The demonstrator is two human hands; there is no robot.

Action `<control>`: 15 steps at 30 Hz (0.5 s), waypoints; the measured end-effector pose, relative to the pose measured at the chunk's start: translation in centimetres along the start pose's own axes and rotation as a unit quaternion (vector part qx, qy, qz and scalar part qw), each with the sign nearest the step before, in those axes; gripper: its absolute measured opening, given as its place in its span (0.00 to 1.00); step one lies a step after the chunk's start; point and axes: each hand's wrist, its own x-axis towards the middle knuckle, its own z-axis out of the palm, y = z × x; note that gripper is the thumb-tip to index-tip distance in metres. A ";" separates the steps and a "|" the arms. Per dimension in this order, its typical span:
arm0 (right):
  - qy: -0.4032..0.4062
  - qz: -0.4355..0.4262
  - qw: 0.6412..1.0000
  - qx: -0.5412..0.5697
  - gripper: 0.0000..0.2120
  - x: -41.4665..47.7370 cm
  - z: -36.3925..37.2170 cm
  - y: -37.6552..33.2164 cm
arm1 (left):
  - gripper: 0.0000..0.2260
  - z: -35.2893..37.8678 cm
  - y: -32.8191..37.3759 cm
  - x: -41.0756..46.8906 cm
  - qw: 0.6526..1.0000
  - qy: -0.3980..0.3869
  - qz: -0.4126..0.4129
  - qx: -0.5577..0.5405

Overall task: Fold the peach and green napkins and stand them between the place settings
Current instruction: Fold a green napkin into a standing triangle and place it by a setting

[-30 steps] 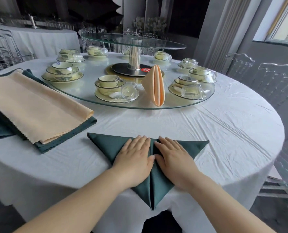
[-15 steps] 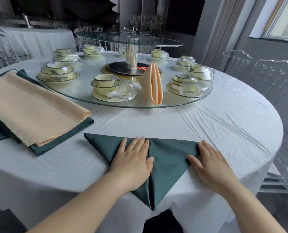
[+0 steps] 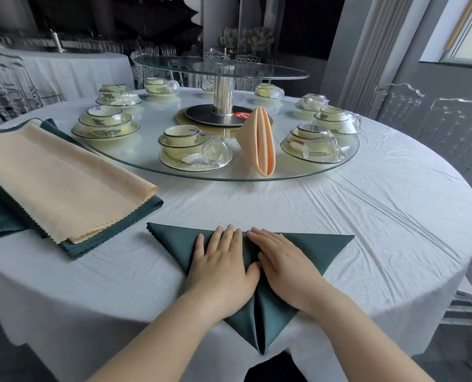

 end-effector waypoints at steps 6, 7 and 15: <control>-0.024 -0.005 0.998 -0.052 0.31 0.1 0.2 0.0 | 0.29 -1.2 -1.2 1.1 0.988 -0.037 0.008 -0.147; -0.018 -0.003 0.998 -0.058 0.33 0.2 0.2 0.0 | 0.28 -1.2 -1.5 1.2 0.988 -0.030 0.004 -0.150; 0.002 -0.013 0.997 -0.075 0.36 0.1 0.7 0.3 | 0.28 -1.9 -8.8 0.2 0.991 0.002 -0.118 0.055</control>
